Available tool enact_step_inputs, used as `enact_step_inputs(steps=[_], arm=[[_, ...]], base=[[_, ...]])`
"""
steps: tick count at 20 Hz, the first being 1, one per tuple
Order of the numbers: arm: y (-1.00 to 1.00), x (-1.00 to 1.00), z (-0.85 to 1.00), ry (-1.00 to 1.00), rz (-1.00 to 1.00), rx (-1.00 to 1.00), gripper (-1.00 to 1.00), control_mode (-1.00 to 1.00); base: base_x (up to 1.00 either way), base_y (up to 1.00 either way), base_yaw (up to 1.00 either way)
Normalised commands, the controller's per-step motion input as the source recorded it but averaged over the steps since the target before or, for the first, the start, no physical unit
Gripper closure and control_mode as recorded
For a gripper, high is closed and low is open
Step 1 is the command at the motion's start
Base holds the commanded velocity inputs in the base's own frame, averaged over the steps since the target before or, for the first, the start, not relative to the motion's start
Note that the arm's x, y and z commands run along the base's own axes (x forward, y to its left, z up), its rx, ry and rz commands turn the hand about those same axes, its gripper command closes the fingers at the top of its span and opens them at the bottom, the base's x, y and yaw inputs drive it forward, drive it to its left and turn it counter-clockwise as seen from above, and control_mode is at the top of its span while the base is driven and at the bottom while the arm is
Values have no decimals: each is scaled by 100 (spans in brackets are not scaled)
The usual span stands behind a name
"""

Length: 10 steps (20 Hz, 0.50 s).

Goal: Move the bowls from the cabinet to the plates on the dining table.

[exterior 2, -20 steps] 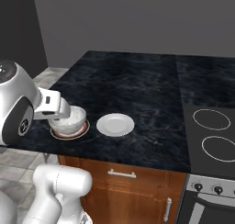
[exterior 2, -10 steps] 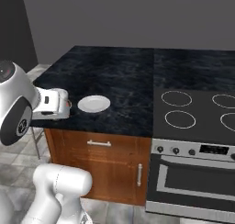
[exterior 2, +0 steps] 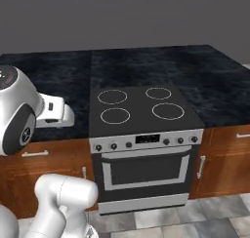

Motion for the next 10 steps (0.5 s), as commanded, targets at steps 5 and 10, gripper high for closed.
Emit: enact_step_inputs(steps=[5,10], arm=[[0,0,0,0,0,0,-100,100],[0,0,0,0,0,0,-100,100]], base=[[43,-51,-50],[46,-44,-52]])
